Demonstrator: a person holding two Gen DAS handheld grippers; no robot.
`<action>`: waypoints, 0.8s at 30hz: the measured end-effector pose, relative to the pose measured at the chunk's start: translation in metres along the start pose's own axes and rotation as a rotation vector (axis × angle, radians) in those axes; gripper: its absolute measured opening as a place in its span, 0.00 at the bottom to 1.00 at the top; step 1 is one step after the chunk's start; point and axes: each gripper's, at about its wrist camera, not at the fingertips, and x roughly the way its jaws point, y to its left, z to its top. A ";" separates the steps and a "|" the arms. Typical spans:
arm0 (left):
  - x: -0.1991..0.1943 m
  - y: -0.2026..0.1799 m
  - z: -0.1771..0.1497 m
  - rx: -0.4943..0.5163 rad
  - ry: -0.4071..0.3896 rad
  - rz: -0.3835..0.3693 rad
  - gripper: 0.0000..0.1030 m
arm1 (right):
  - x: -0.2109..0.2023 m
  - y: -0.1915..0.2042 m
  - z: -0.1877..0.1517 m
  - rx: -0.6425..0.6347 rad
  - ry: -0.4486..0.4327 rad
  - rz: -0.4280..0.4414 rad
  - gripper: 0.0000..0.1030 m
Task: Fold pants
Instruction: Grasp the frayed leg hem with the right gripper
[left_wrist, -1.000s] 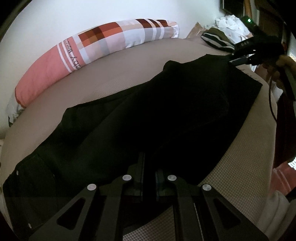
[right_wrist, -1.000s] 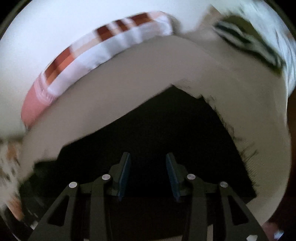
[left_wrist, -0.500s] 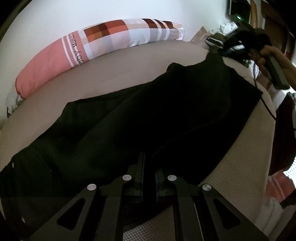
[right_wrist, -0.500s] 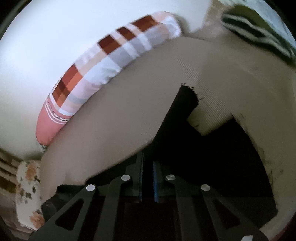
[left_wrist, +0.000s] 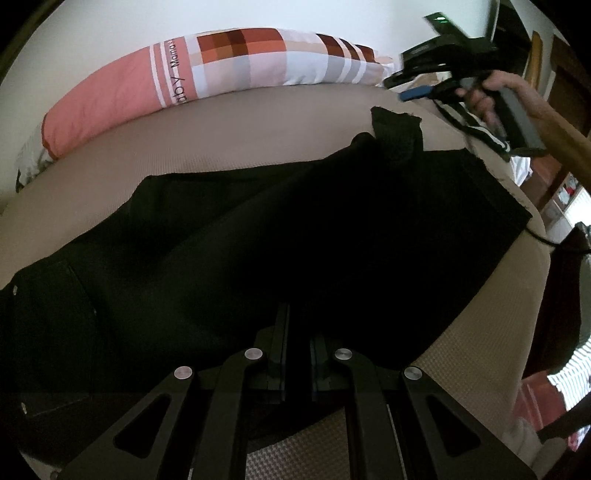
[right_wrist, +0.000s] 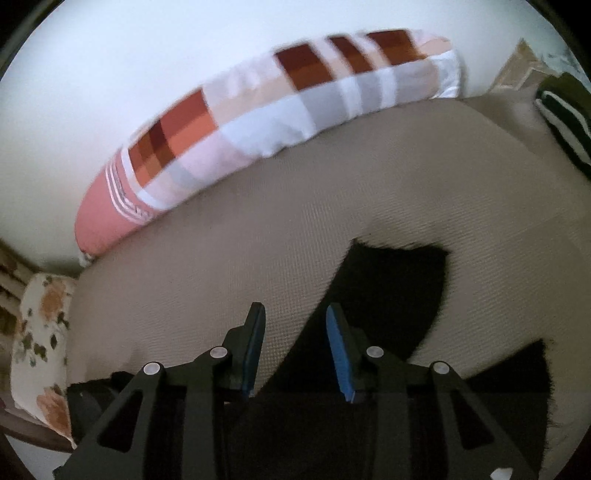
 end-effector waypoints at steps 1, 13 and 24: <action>0.001 0.000 0.000 -0.007 0.003 -0.002 0.09 | -0.005 -0.007 0.000 0.019 -0.007 -0.002 0.33; 0.006 0.006 0.001 -0.043 0.014 -0.009 0.09 | 0.002 -0.086 -0.012 0.328 0.010 0.057 0.32; 0.007 0.008 0.000 -0.041 0.018 -0.018 0.09 | 0.029 -0.063 -0.046 0.315 0.089 0.140 0.31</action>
